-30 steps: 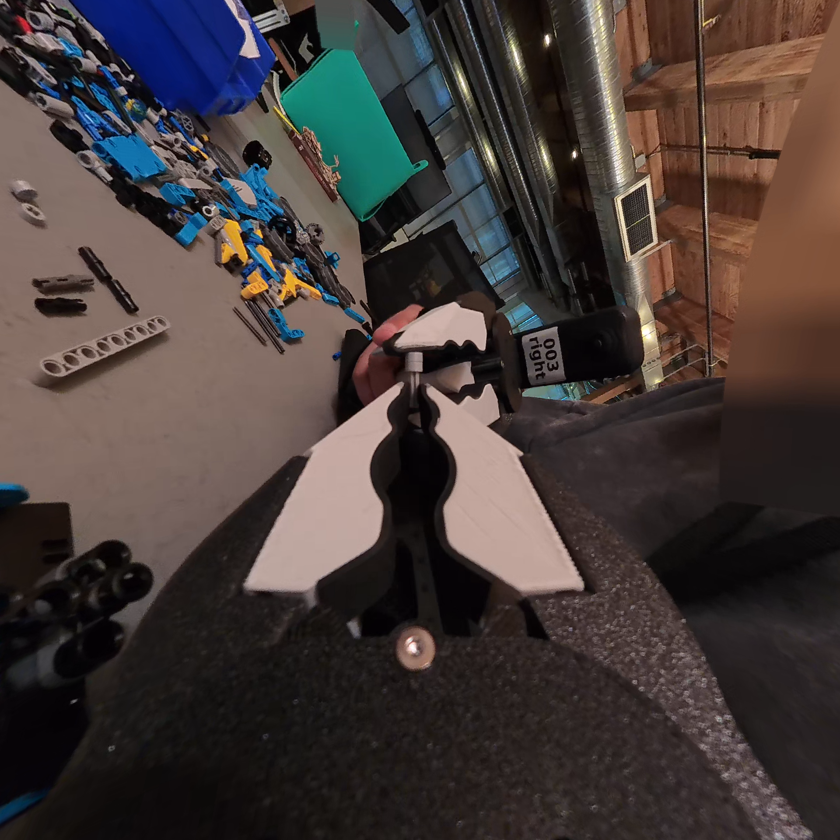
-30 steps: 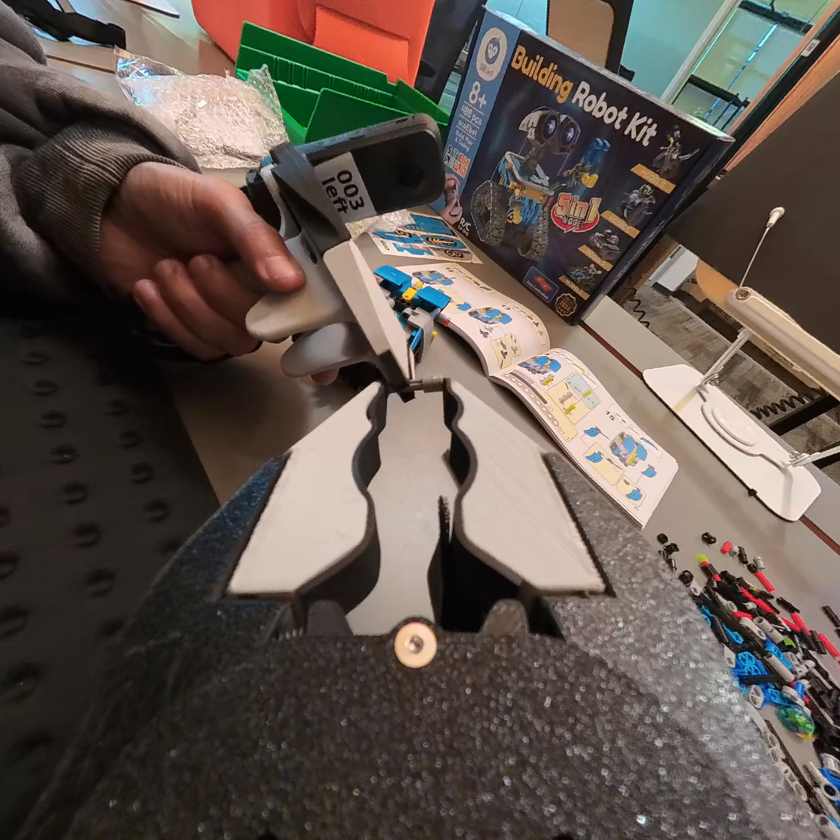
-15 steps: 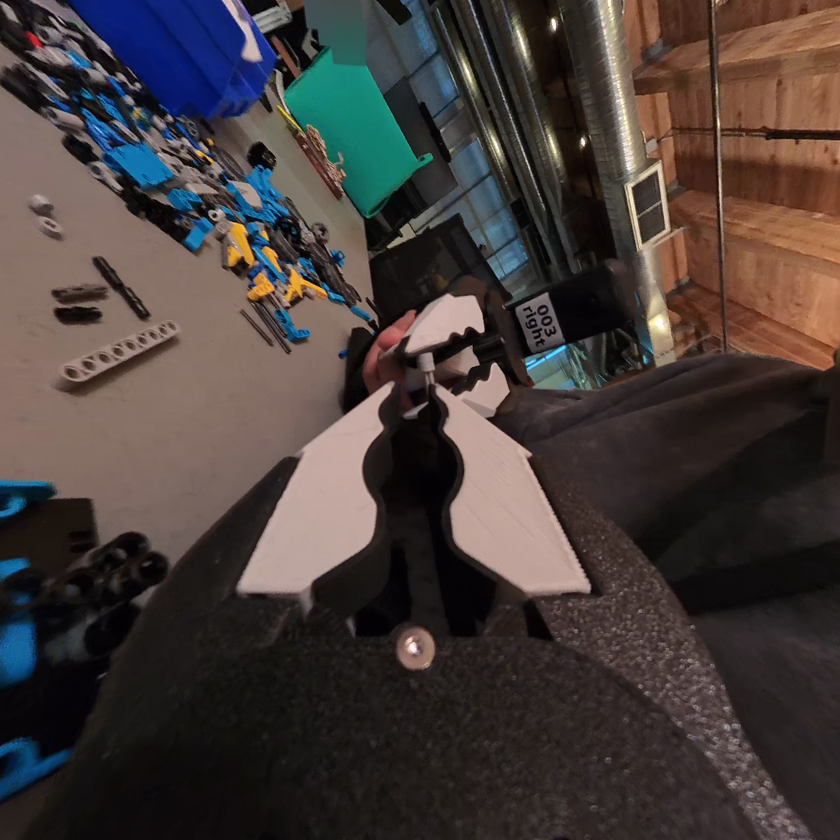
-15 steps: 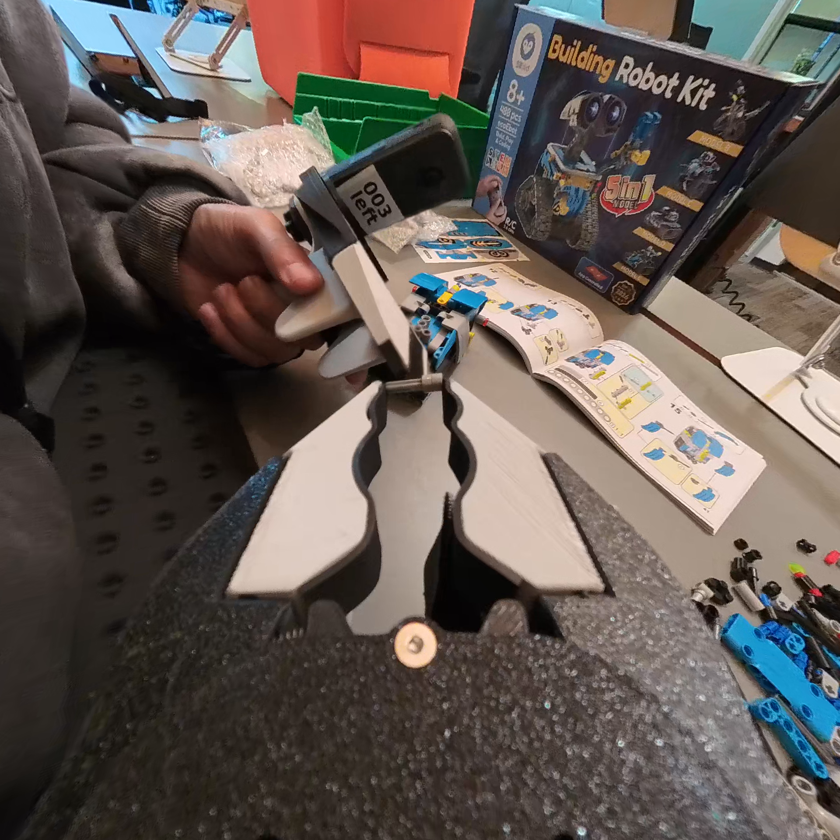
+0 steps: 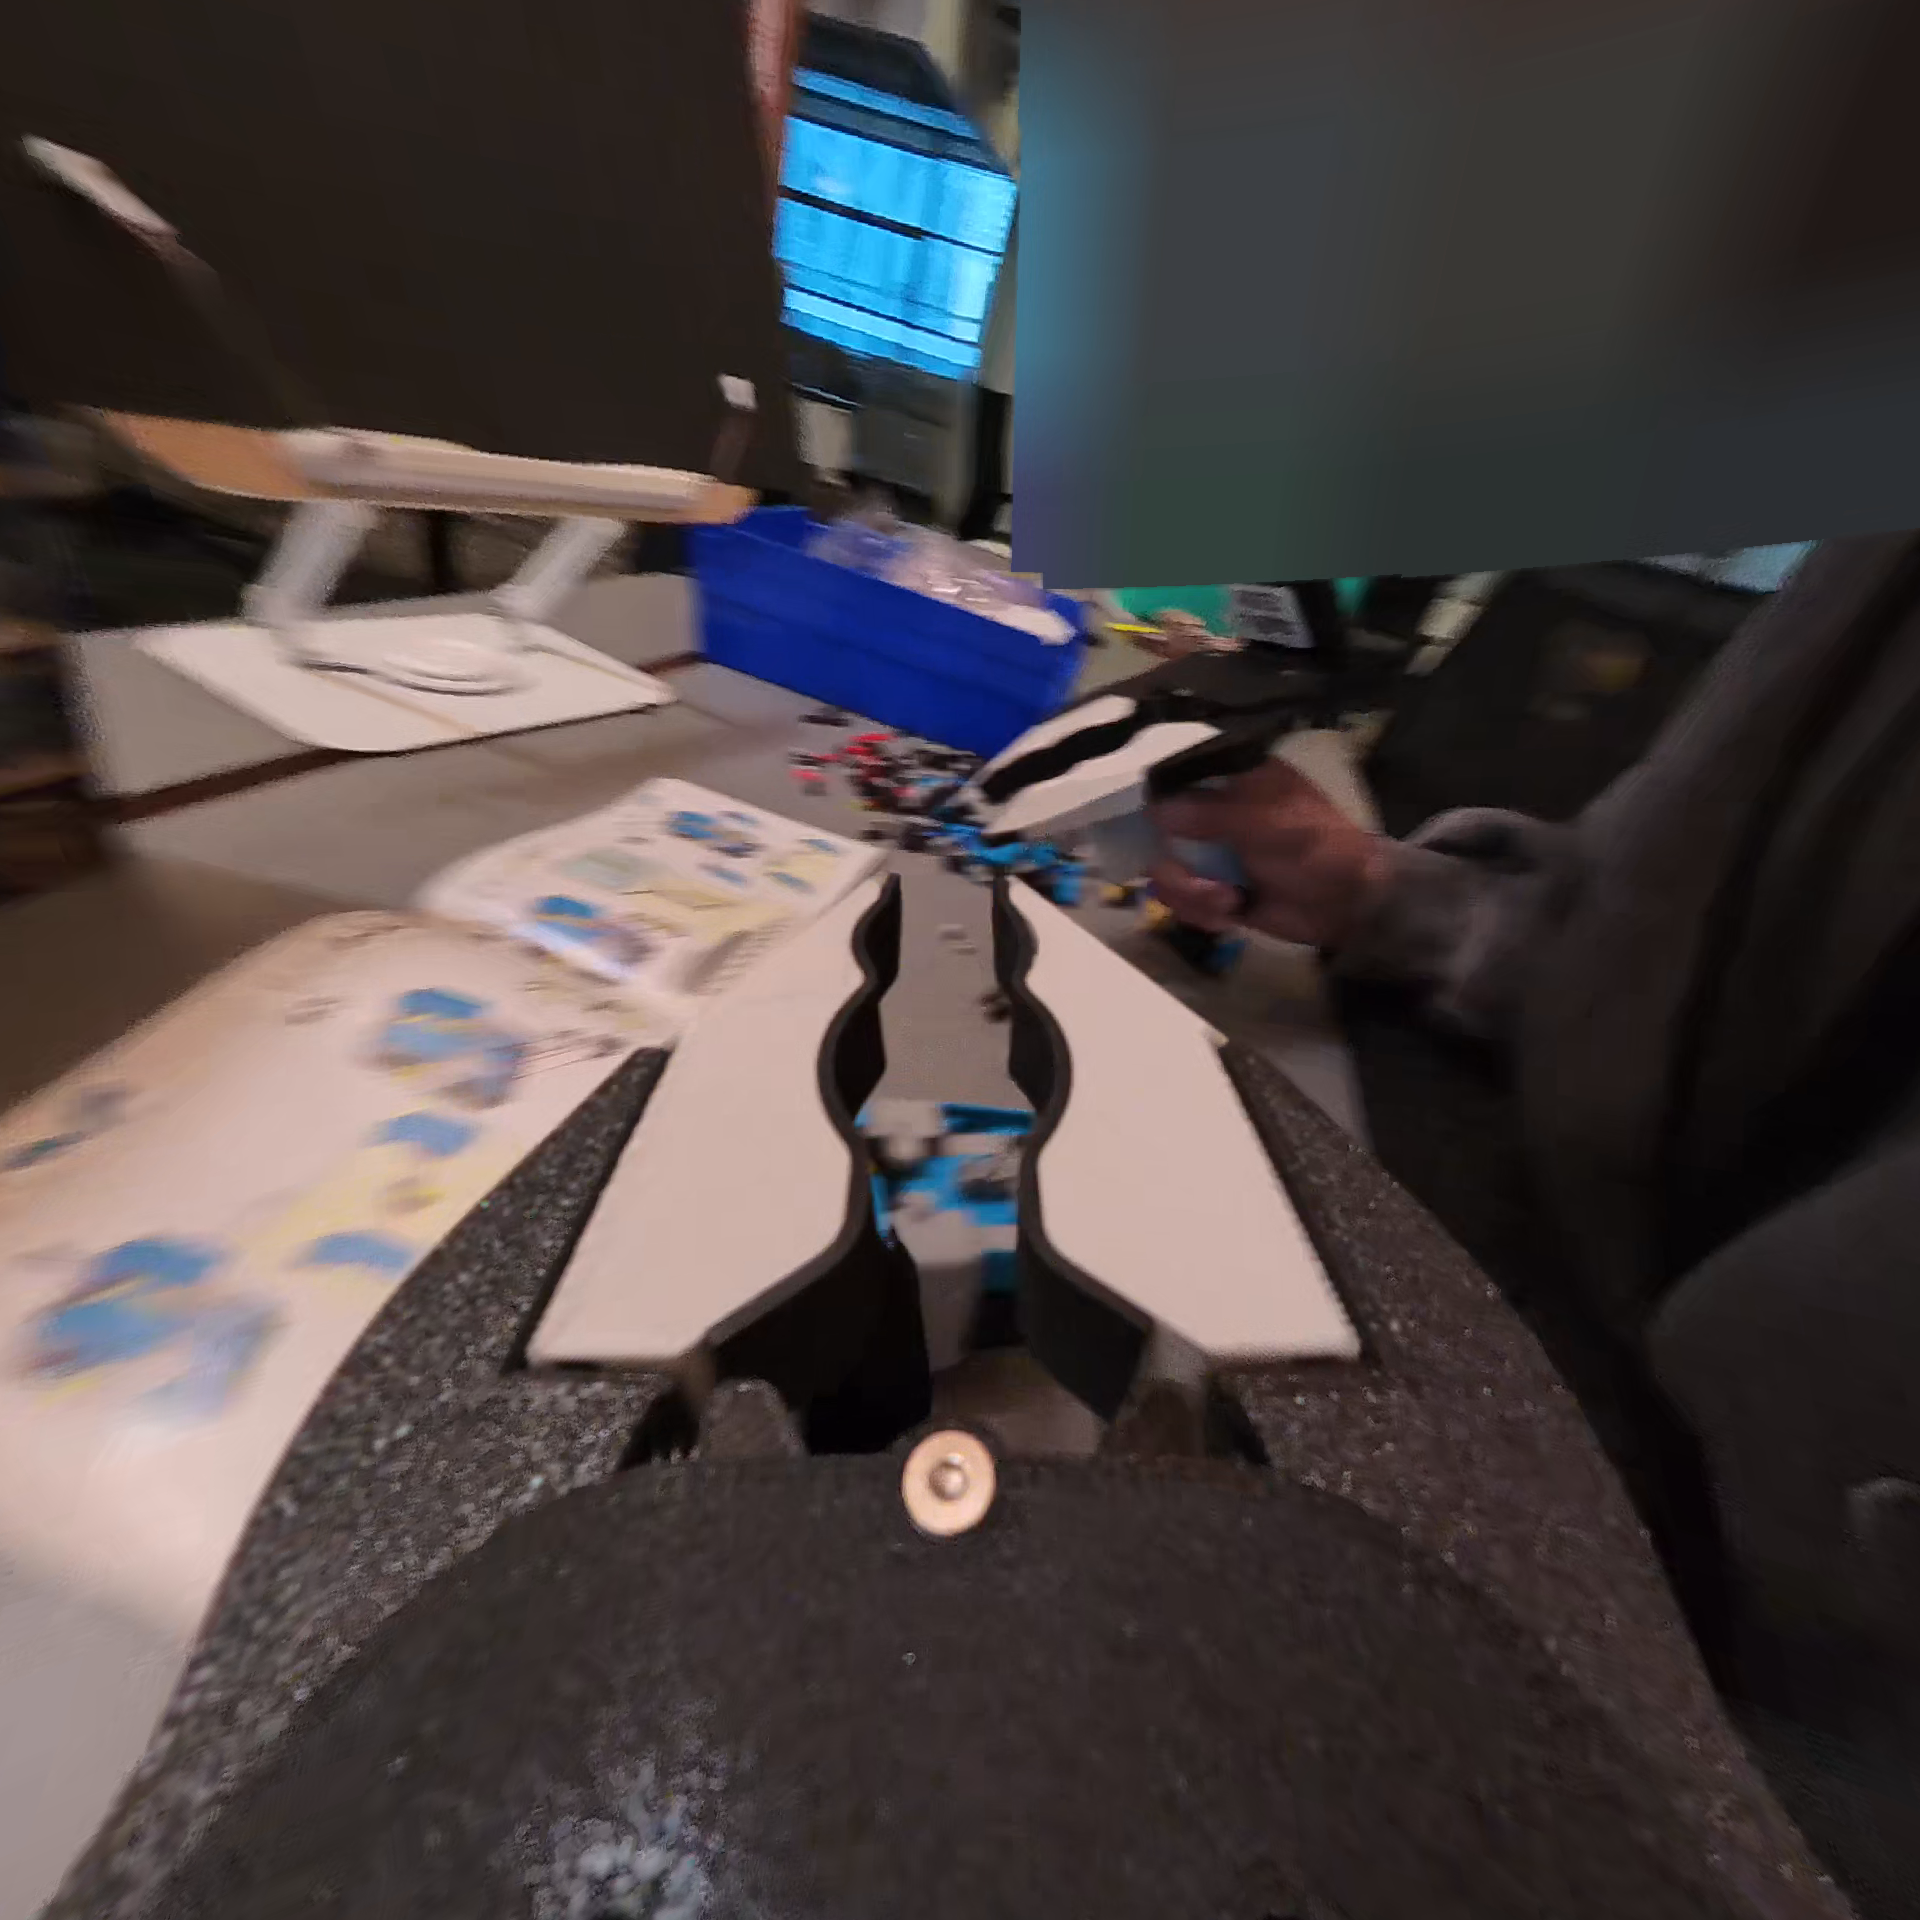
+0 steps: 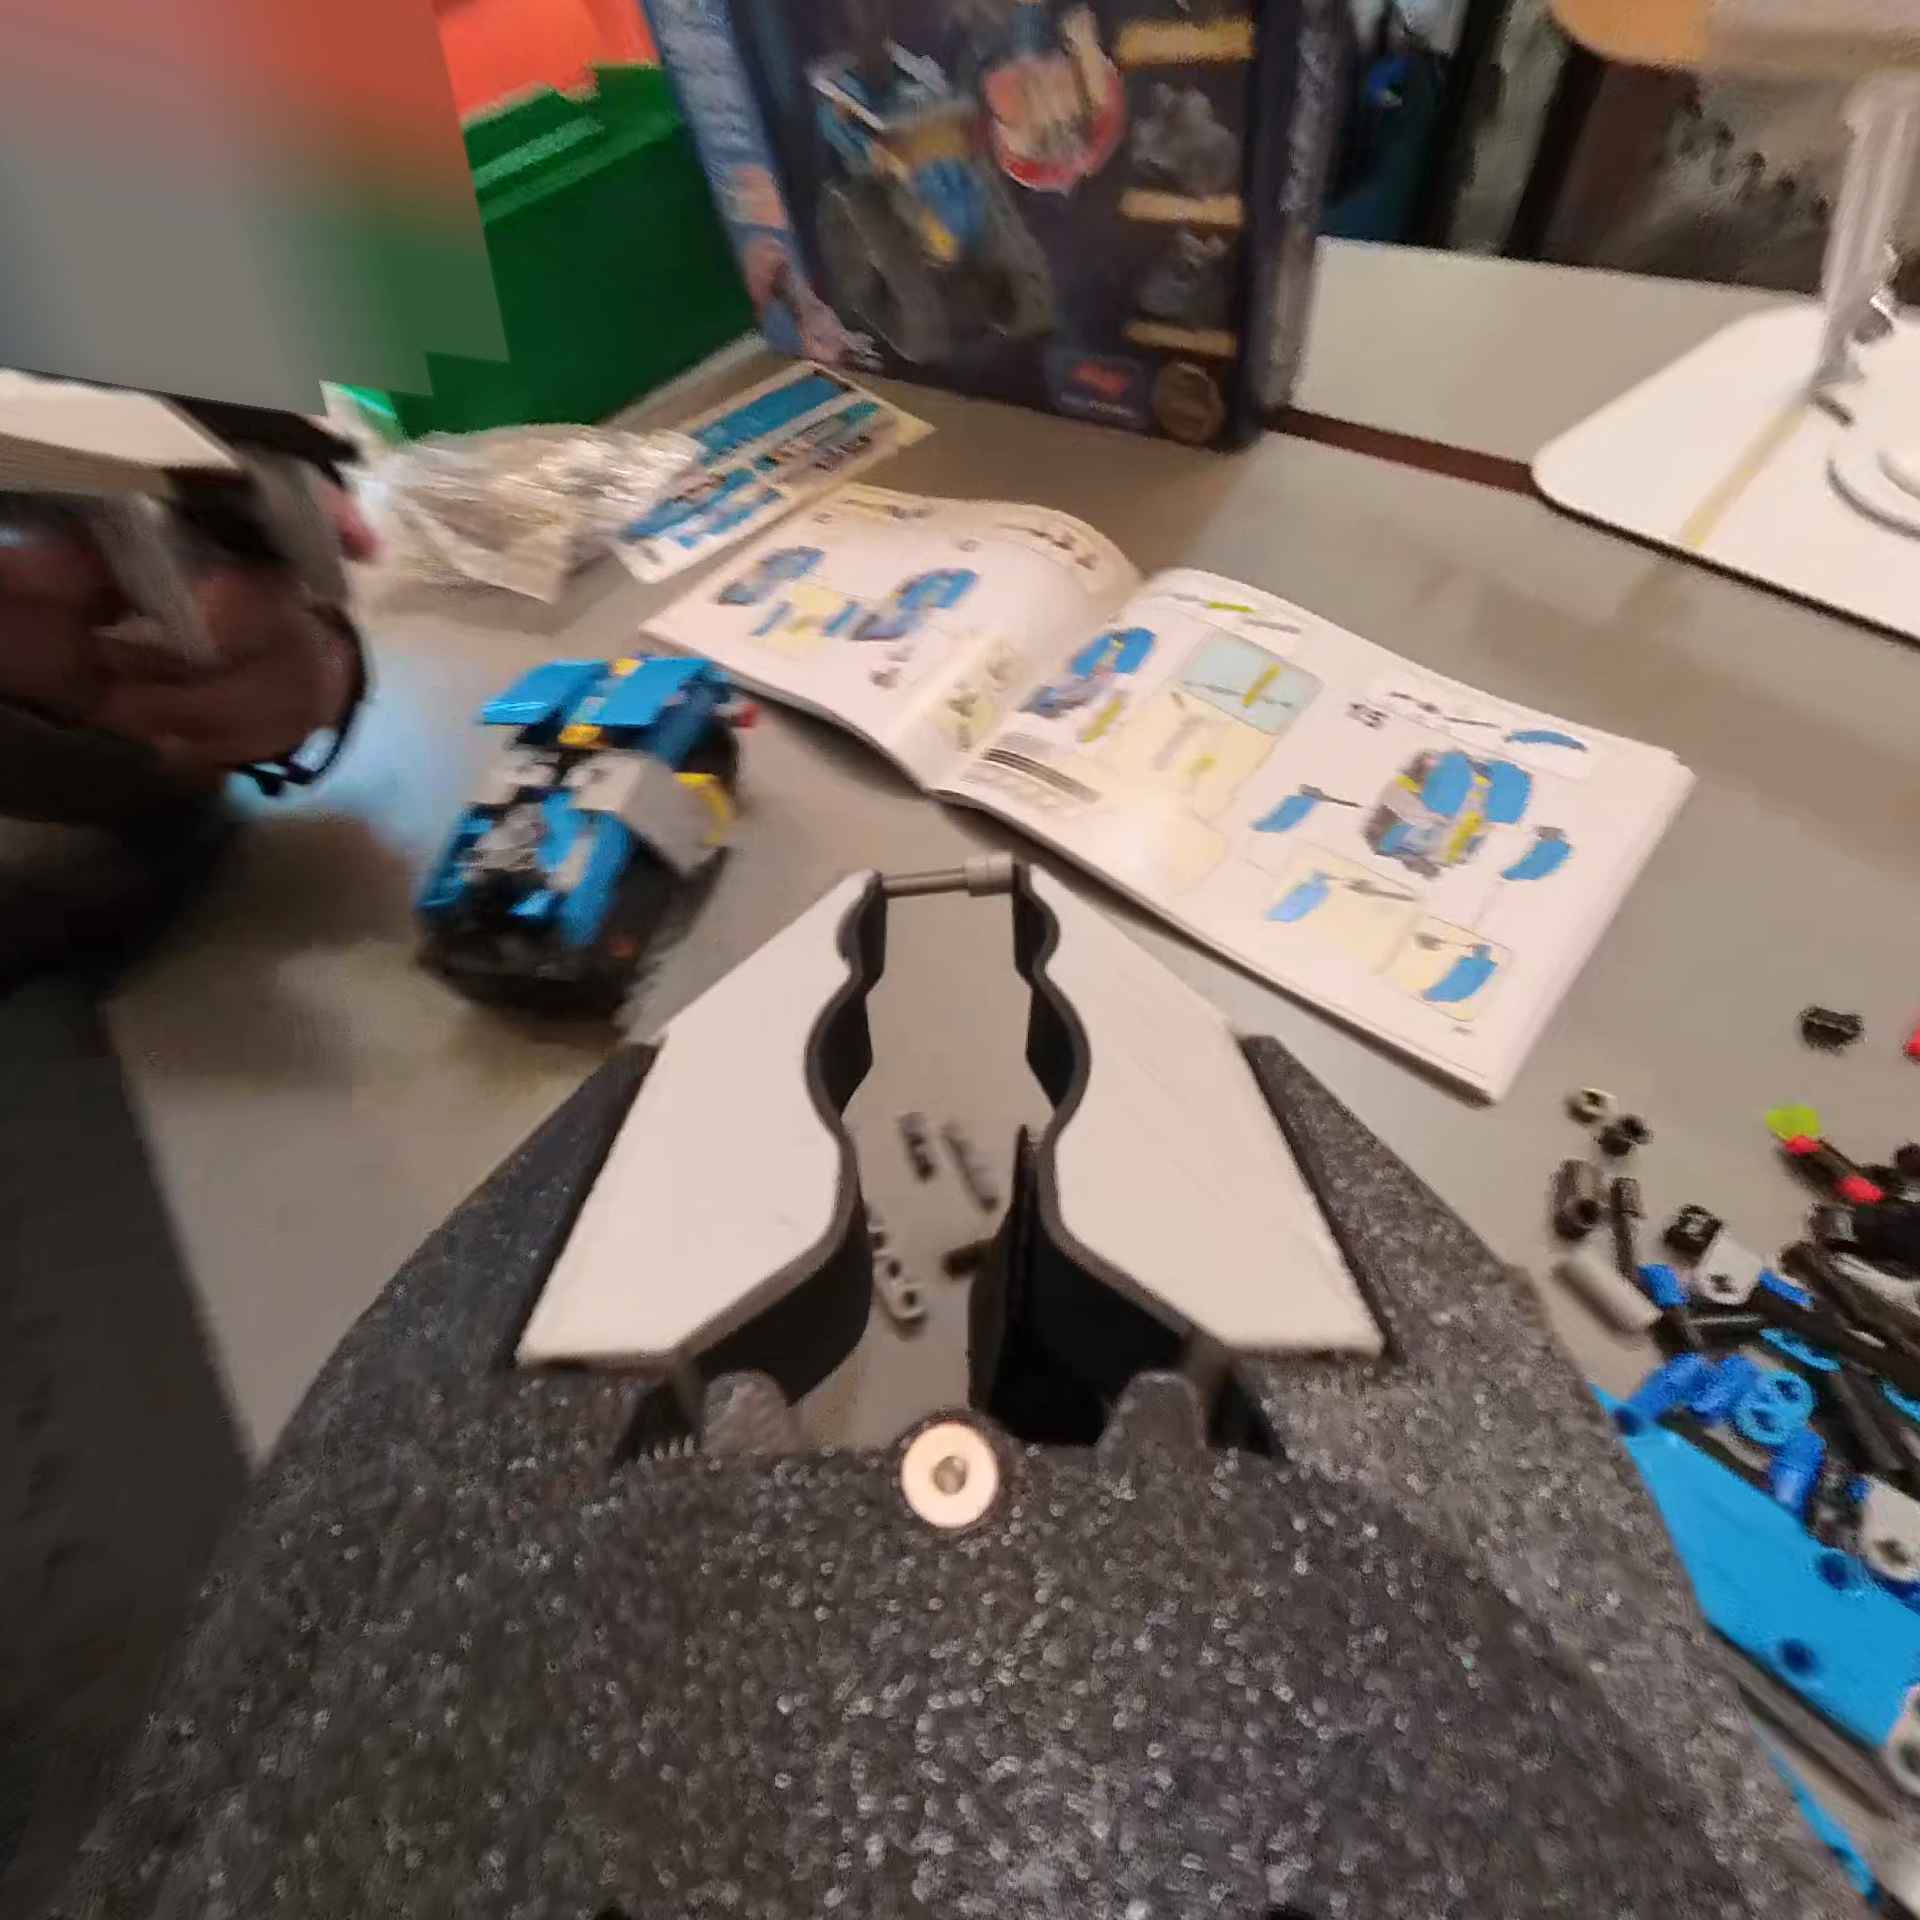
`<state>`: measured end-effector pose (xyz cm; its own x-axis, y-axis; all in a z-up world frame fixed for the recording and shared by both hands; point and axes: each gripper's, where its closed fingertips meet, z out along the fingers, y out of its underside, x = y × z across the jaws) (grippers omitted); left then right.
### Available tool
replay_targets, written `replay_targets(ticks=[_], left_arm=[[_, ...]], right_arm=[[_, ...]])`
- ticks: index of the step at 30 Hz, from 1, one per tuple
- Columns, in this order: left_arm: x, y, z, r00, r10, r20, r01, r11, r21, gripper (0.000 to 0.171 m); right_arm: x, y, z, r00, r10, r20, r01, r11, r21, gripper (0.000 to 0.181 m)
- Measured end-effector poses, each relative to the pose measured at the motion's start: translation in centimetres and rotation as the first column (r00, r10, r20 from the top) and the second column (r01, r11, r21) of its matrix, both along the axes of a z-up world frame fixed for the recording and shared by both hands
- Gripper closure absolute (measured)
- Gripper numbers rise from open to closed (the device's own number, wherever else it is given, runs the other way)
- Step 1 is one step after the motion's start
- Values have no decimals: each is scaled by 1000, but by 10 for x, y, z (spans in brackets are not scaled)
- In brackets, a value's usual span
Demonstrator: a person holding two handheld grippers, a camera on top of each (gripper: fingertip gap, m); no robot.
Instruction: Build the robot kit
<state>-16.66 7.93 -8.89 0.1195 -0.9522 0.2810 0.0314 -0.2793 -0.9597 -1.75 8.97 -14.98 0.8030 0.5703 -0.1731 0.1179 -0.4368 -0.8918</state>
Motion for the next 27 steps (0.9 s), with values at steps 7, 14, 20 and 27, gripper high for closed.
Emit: replay_targets(ticks=[7,14,20,27], left_arm=[[-68,97,-44,843,505,-187,-500,863,76,155],[-55,92,-59,854,458,-246,-451,888,87,156],[-53,90,-61,863,438,-252,-433,898,77,155],[-51,88,-61,863,435,-256,-425,900,97,155]], right_arm=[[16,16,-8,994,-69,79,64,996,65,157],[7,6,3,995,-9,-97,13,999,38,157],[-1,1,-1,996,31,-83,-29,999,31,157],[-66,-61,-27,892,451,26,-449,891,-66,157]])
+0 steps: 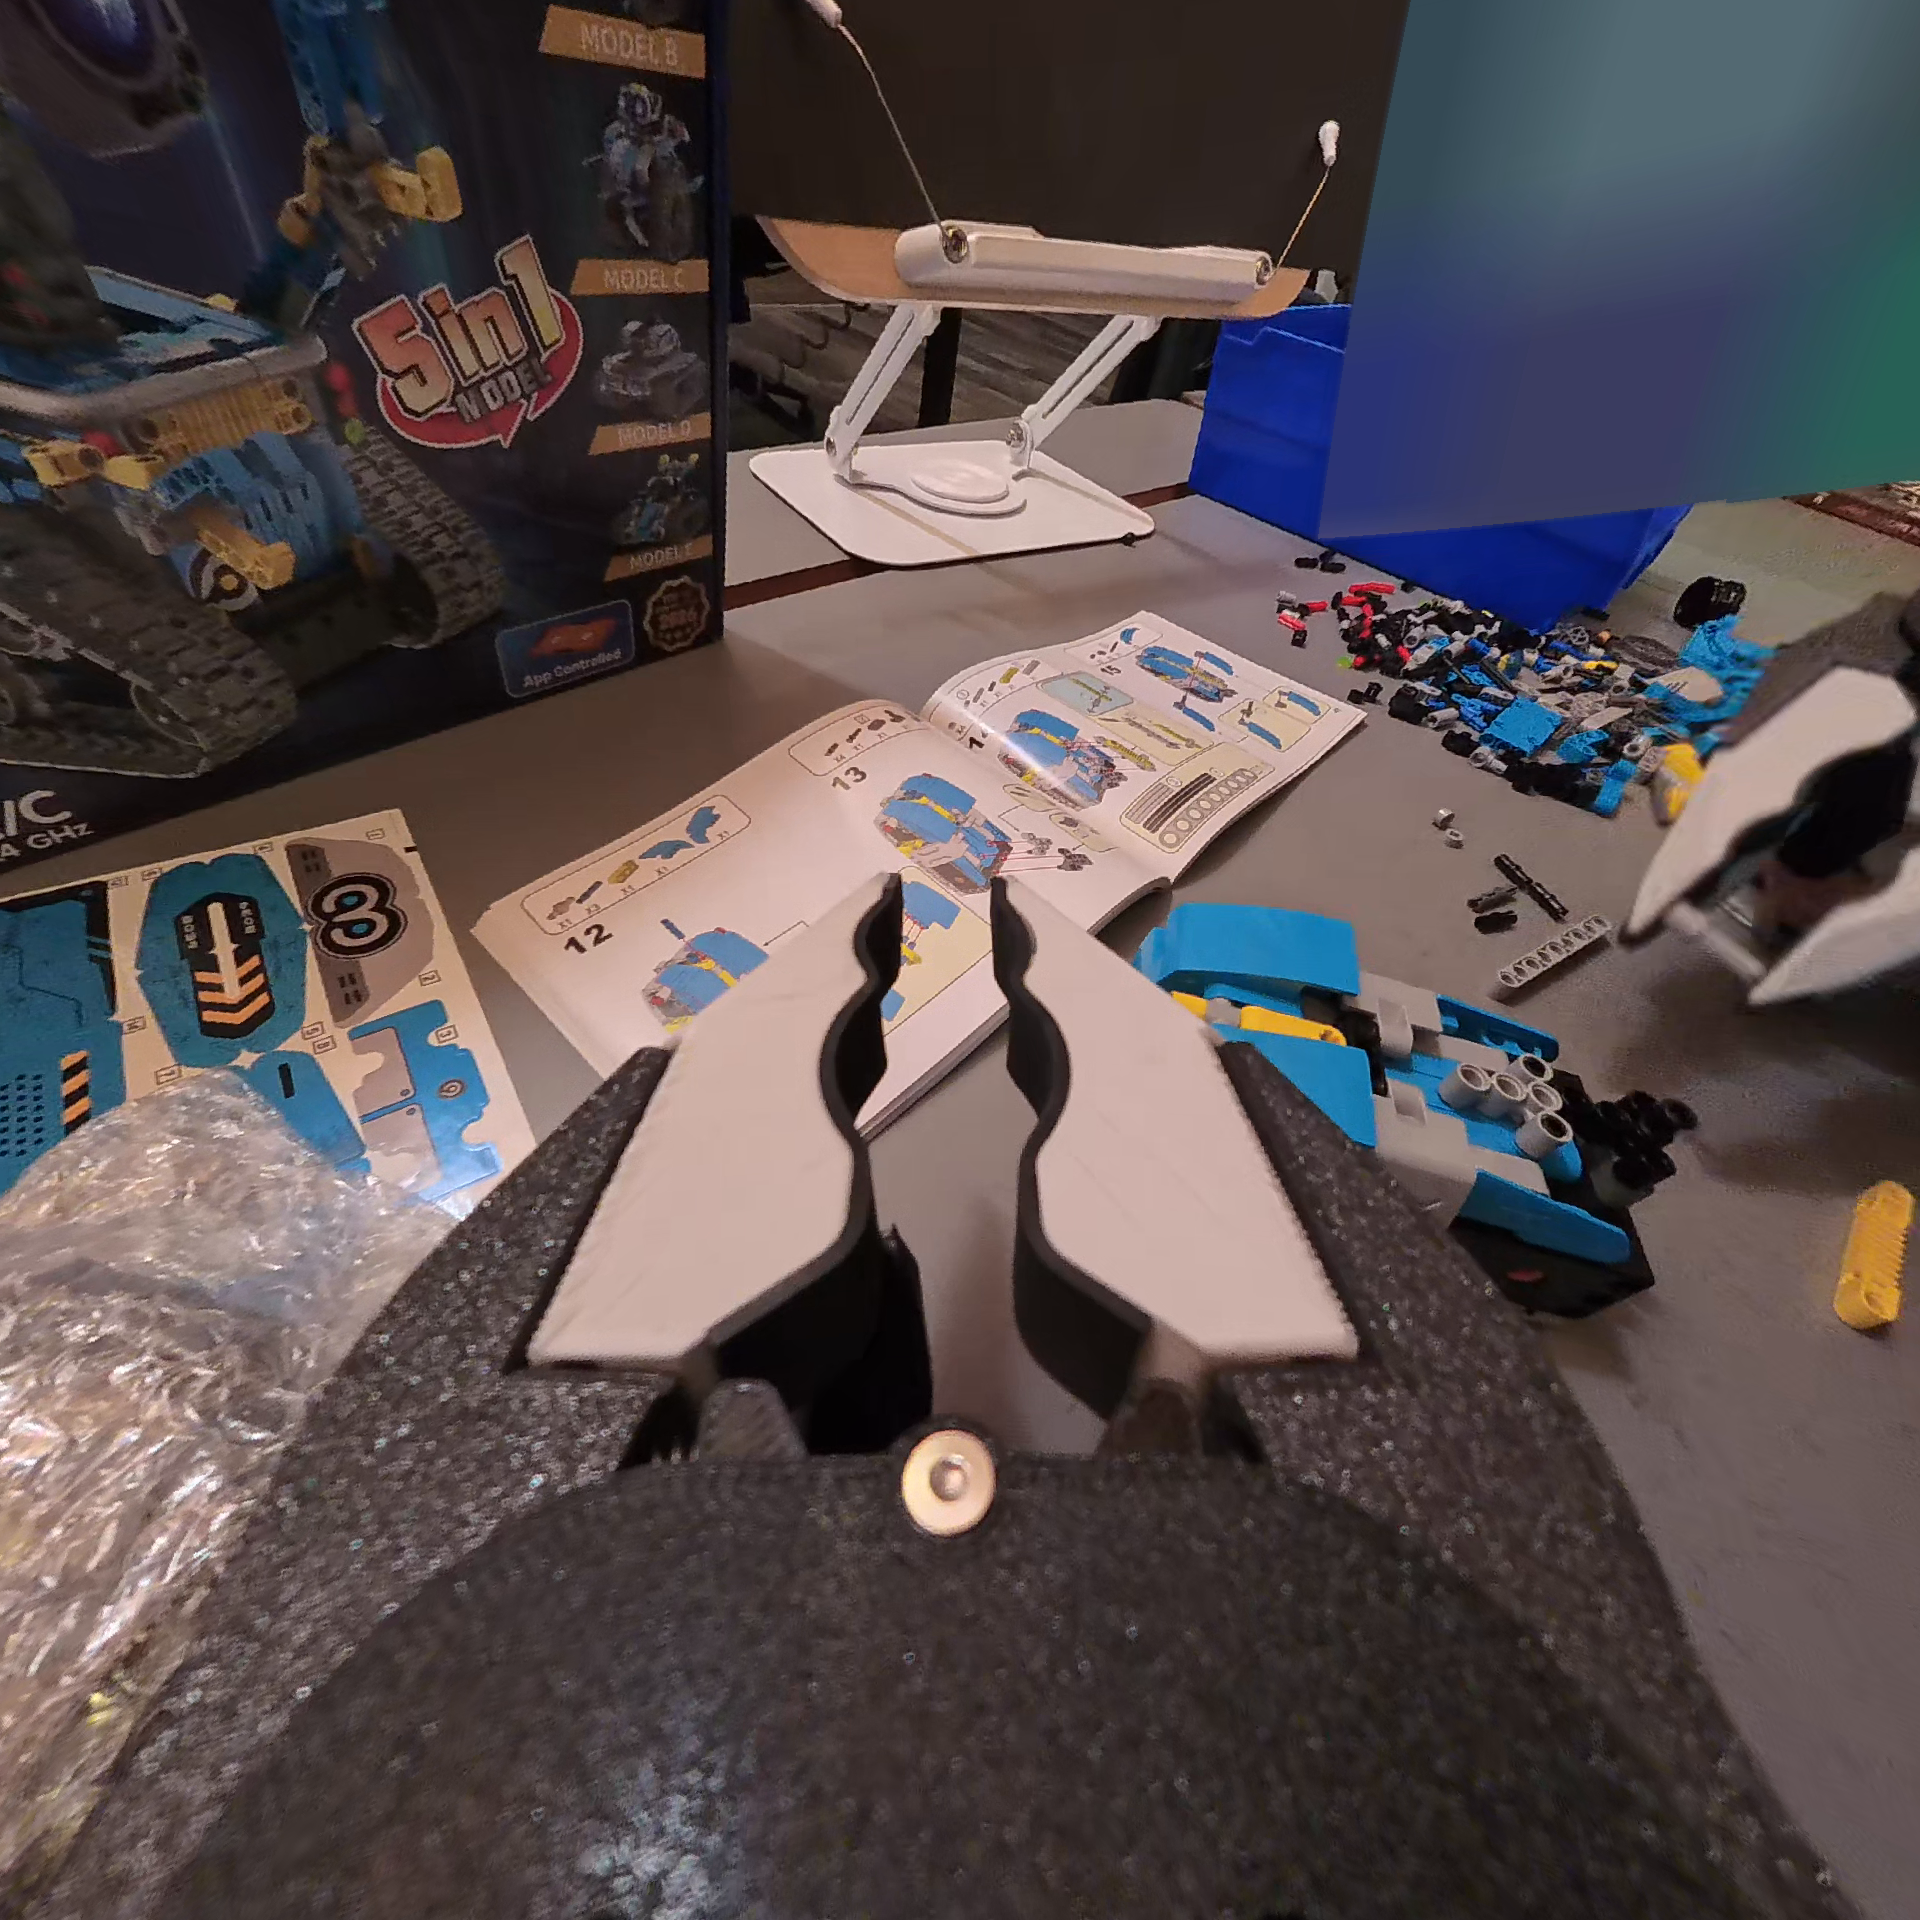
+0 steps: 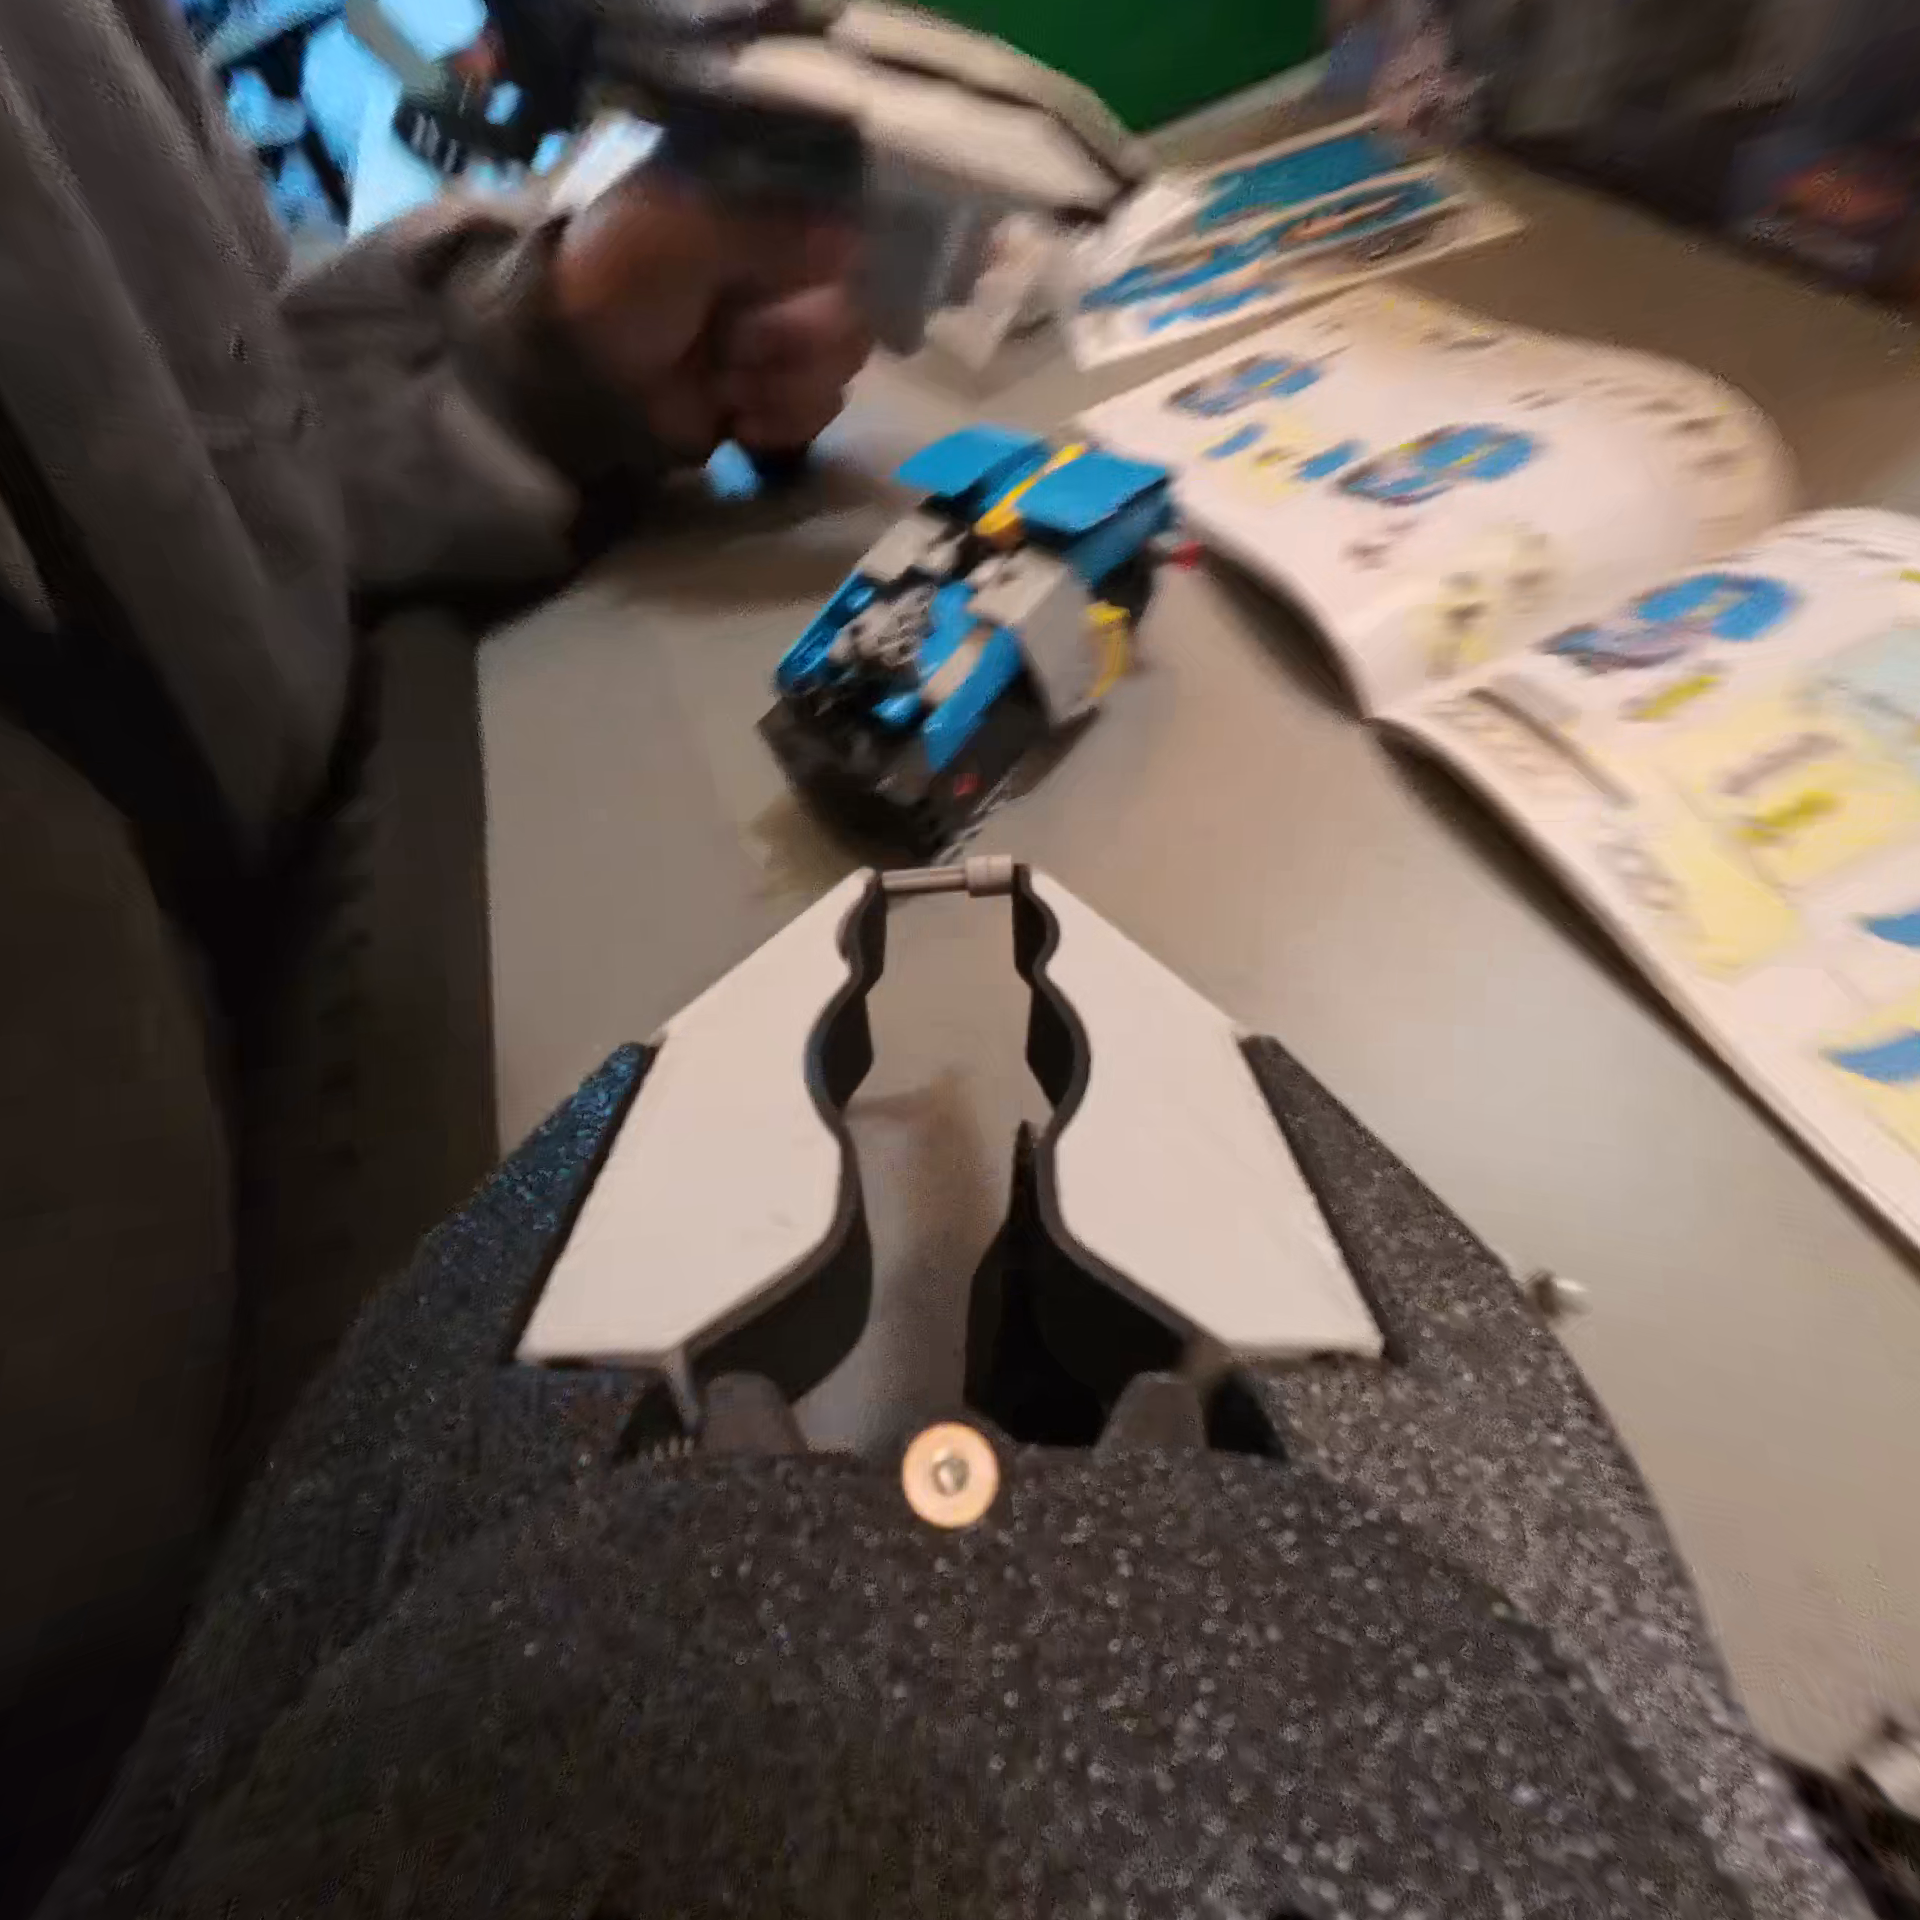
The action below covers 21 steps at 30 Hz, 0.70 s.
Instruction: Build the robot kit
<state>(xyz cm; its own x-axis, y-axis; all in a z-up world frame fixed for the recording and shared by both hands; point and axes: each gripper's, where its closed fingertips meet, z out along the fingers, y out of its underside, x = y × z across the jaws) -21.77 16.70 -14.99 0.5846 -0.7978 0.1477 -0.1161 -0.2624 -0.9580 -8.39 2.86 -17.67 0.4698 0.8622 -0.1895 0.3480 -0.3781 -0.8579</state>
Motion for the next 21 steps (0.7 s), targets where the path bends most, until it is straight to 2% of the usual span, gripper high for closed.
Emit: replay_targets(ticks=[3,5,10,15,21], left_arm=[[0,-1,0,1000,1,-6,-1,1000,9,155],[1,-1,0,1000,3,-17,-3,1000,21,155],[2,-4,1,999,4,-33,-2,999,45,156],[7,-9,2,998,-15,-64,21,996,90,156],[5,-8,2,998,-8,-55,12,997,82,156]], right_arm=[[-12,-16,-22,992,71,108,-65,996,-57,157],[-10,-16,-34,985,62,160,-48,995,-87,157],[-3,-17,-54,949,44,311,-33,999,-40,157],[-4,-18,-54,944,46,326,-44,999,-12,157],[-3,-18,-53,937,35,348,-51,998,37,156]])
